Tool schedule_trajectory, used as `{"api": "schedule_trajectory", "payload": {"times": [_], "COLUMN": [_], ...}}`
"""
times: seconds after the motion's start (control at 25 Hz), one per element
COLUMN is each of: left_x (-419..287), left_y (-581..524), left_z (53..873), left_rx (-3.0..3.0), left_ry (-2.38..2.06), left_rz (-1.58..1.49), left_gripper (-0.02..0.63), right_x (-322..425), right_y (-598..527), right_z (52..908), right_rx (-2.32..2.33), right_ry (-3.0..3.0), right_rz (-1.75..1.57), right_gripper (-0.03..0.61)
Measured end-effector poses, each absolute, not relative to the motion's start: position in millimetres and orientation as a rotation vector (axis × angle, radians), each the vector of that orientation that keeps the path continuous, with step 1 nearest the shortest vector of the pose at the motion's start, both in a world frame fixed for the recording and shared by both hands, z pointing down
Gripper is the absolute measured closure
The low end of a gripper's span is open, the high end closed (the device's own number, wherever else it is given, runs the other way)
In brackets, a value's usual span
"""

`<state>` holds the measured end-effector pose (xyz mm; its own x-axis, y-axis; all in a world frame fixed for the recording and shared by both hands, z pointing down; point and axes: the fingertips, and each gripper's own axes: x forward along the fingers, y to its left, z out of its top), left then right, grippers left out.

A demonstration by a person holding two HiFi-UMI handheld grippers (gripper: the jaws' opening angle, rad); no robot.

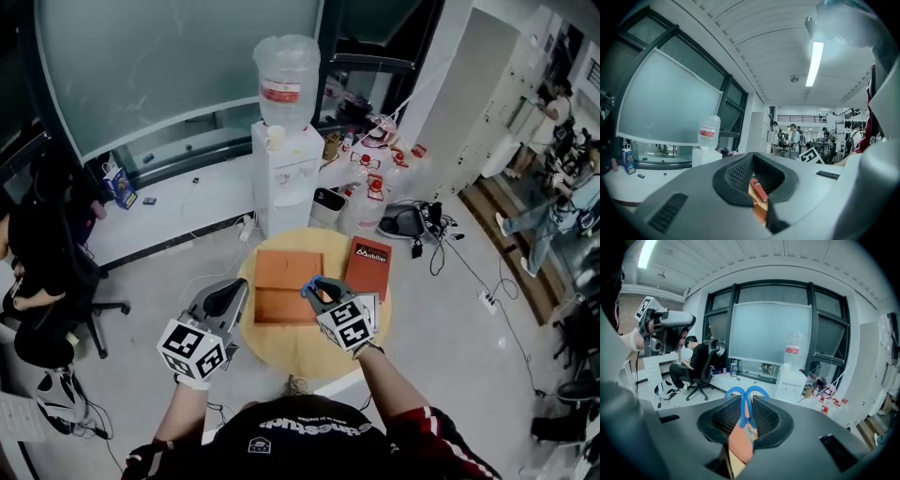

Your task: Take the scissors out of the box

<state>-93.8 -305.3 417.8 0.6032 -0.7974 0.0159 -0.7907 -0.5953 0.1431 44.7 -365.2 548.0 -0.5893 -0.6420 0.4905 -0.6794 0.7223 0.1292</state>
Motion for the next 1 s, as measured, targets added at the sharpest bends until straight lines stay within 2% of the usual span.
{"api": "schedule_trajectory", "payload": {"times": [0.44, 1.0], "left_x": [-28, -4], "left_y": [-328, -329], "left_z": [390, 381], "left_rx": [2.813, 2.844], "left_ry": [-1.184, -1.138], "left_rz": [-0.082, -0.104], "left_gripper": [0.598, 0.598], "right_x": [109, 153], "right_y": [-347, -326], "right_z": [494, 410], "right_rx": [1.218, 1.392], "right_ry": [-2.486, -2.625], "right_rz": [0.165, 0.181], "right_gripper": [0.479, 0.479]}}
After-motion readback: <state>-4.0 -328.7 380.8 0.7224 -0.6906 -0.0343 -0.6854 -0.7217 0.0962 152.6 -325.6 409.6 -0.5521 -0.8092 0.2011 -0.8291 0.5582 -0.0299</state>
